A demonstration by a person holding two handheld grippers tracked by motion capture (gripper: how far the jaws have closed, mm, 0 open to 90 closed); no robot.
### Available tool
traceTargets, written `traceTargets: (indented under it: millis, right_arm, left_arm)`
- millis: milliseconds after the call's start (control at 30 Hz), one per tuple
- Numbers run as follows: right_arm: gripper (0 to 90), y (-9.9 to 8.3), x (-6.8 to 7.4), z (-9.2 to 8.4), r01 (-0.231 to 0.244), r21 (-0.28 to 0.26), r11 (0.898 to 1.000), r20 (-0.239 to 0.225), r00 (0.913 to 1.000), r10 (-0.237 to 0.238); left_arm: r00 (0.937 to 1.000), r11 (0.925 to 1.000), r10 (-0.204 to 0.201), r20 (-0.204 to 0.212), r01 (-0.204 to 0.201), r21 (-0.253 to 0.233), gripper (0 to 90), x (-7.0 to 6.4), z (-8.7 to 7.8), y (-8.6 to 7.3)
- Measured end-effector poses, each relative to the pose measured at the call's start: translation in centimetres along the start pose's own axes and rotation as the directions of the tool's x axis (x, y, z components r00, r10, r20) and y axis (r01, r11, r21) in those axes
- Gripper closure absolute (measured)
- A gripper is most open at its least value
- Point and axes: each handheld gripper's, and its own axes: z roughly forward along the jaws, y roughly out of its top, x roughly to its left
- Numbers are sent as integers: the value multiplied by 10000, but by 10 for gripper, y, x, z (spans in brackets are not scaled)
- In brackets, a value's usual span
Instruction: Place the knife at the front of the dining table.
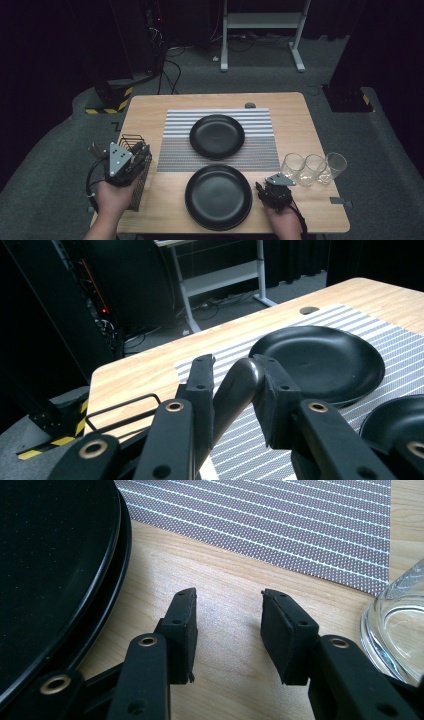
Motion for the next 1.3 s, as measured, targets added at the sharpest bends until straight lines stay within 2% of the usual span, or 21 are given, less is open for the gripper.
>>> traceTargets:
  millis: [200, 333, 467, 667, 833, 900, 1000, 1167, 1300]
  right_arm:
    - [578, 0, 0, 0, -22, -2, 10000, 2, 10000, 22]
    - [577, 0, 0, 0, -26, -2, 10000, 40, 10000, 26]
    - [574, 0, 0, 1, -55, -7, 10000, 73, 10000, 56]
    - [574, 0, 0, 0, -88, -5, 10000, 80, 9999, 88]
    - [574, 1, 0, 1, -86, -10, 10000, 135, 9999, 86]
    - [574, 1, 0, 1, -97, -6, 10000, 126, 9999, 97]
    - [575, 1, 0, 1, -96, -2, 10000, 144, 9999, 96]
    - [574, 1, 0, 1, -99, 2, 10000, 122, 9999, 99]
    - [574, 1, 0, 1, -99, -2, 10000, 136, 9999, 99]
  left_arm:
    - [9999, 9998, -8, -152, 5, -216, 720, 2, -1, -2]
    - [9994, 9995, 281, -194, -284, -147, 724, -2, 2, -1]
    - [9980, 9991, 238, -584, -258, -332, 734, -4, 1, -2]
    - [9970, 9990, 66, -772, -100, -441, 742, -1, 1, -2]
    - [9927, 9978, 207, -1189, -281, -606, 755, -6, 1, -4]
    - [9919, 9976, 162, -1261, -244, -642, 759, -5, 0, -4]
    - [9910, 9965, -300, -1301, 195, -814, 760, 2, -4, -4]
    - [9917, 9960, -259, -1258, 148, -881, 765, 6, -8, -5]
    - [9915, 9956, -389, -1244, 278, -895, 764, 8, -9, -5]
